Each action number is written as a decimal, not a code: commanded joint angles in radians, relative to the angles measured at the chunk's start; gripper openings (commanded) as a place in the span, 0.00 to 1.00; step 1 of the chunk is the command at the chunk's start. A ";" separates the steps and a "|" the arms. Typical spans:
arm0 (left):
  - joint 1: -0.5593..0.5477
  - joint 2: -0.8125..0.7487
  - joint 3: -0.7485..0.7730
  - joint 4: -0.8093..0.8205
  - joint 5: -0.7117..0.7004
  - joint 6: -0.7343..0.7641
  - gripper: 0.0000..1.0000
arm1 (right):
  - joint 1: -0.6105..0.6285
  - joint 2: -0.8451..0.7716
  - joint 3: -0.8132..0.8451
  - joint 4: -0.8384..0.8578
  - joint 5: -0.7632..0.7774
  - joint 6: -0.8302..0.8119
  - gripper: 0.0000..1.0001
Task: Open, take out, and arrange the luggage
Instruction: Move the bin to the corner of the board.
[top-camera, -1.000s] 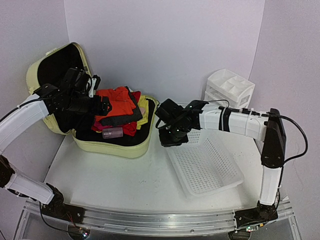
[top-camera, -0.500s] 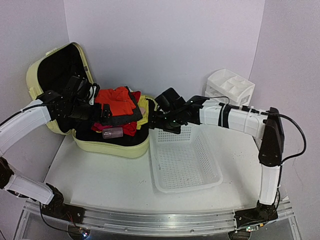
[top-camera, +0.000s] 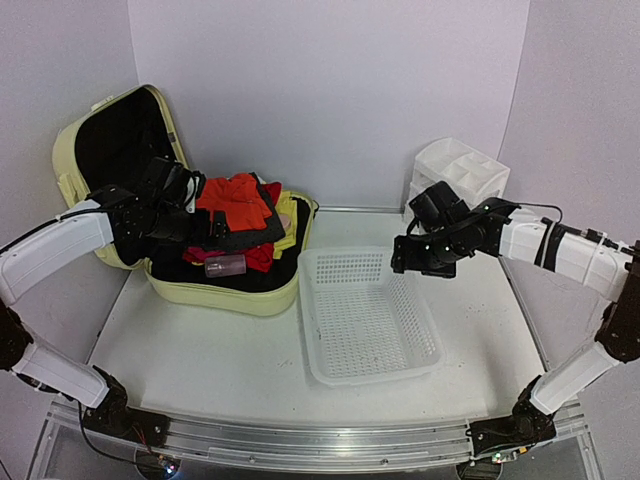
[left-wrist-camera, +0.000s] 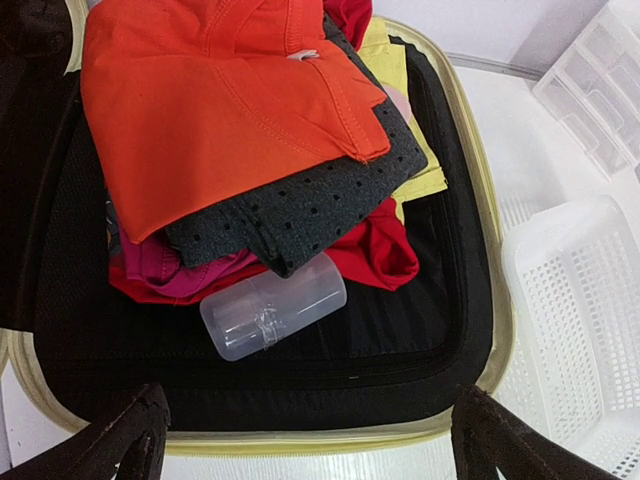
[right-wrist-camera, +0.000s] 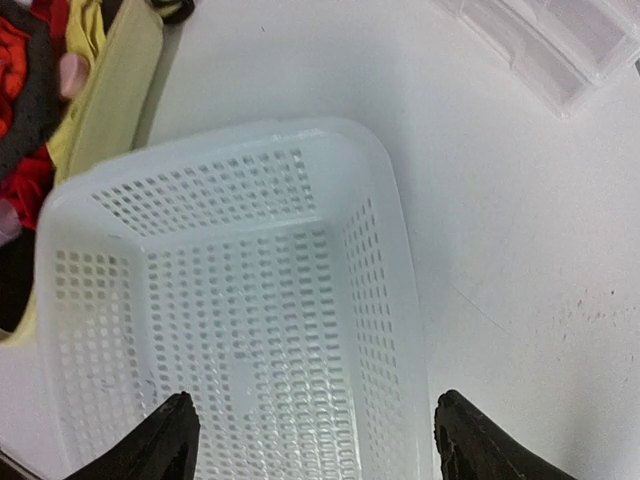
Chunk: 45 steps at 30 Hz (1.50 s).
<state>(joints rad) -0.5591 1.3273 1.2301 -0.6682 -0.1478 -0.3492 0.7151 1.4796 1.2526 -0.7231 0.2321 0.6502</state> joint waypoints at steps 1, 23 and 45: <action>0.005 -0.006 -0.012 0.073 0.012 0.003 1.00 | 0.009 -0.014 -0.082 -0.074 -0.020 -0.013 0.82; 0.159 0.022 -0.019 0.137 0.119 -0.090 0.97 | 0.093 -0.198 -0.405 -0.071 -0.159 0.336 0.77; 0.229 0.082 0.043 0.020 0.175 -0.159 0.91 | 0.224 -0.213 -0.103 -0.265 0.170 0.154 0.83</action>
<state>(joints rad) -0.3584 1.3830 1.2068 -0.6243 -0.0174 -0.4812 0.9371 1.2396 1.0290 -0.9768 0.2932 0.9394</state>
